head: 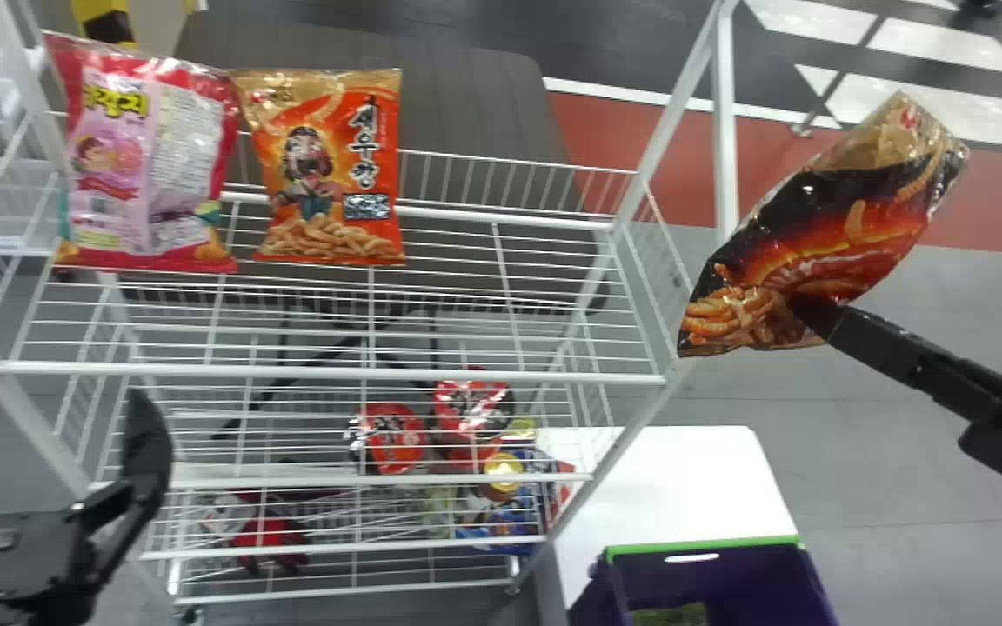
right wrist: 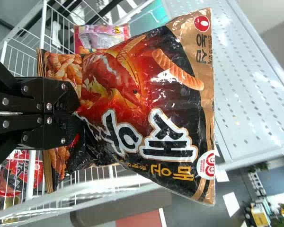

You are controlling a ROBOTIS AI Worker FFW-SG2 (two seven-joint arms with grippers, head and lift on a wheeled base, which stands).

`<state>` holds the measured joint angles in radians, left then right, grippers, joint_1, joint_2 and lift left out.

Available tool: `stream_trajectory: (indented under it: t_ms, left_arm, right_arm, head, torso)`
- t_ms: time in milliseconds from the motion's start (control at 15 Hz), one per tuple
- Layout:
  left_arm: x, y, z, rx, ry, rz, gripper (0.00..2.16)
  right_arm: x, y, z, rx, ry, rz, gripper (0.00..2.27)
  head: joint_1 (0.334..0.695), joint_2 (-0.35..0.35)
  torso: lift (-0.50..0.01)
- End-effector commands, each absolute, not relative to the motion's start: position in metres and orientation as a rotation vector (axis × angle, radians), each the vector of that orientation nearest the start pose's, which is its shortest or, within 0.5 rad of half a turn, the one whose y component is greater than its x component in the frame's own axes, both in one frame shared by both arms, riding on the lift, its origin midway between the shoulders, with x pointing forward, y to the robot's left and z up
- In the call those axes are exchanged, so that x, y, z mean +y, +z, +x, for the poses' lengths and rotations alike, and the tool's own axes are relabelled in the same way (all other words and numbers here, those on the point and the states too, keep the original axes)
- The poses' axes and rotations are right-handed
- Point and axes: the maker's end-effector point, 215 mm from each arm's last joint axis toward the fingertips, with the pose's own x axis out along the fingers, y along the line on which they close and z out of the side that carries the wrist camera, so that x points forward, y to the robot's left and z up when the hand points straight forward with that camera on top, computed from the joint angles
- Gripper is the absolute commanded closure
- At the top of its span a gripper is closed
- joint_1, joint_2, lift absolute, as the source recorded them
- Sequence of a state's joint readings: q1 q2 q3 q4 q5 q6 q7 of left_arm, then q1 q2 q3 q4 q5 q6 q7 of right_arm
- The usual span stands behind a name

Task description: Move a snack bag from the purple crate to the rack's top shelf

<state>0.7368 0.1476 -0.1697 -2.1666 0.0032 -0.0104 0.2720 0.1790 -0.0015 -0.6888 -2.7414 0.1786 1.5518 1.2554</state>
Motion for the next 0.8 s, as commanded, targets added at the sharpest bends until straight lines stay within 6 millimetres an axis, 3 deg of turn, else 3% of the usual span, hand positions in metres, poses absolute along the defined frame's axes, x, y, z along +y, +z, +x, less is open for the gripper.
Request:
stream_trajectory:
  t_ms: [0, 267, 733]
  left_arm:
    - [0.202, -0.373, 0.363, 0.148, 0.052, 0.029, 0.11]
    - [0.203, -0.374, 0.361, 0.148, 0.058, 0.031, 0.11]
    - [0.204, -0.374, 0.361, 0.140, 0.059, 0.025, 0.12]
  right_arm:
    - [-0.287, -0.231, 0.363, 0.460, 0.383, 0.317, 1.23]
    - [-0.265, -0.231, 0.406, 0.395, 0.391, 0.143, 1.23]
    - [-0.211, -0.259, 0.460, 0.275, 0.438, 0.016, 1.24]
  head:
    - [0.695, -0.199]
    - [0.695, -0.141]
    - [0.695, -0.046]
  torso:
    - [0.001]
    - [0.001]
    - [0.001]
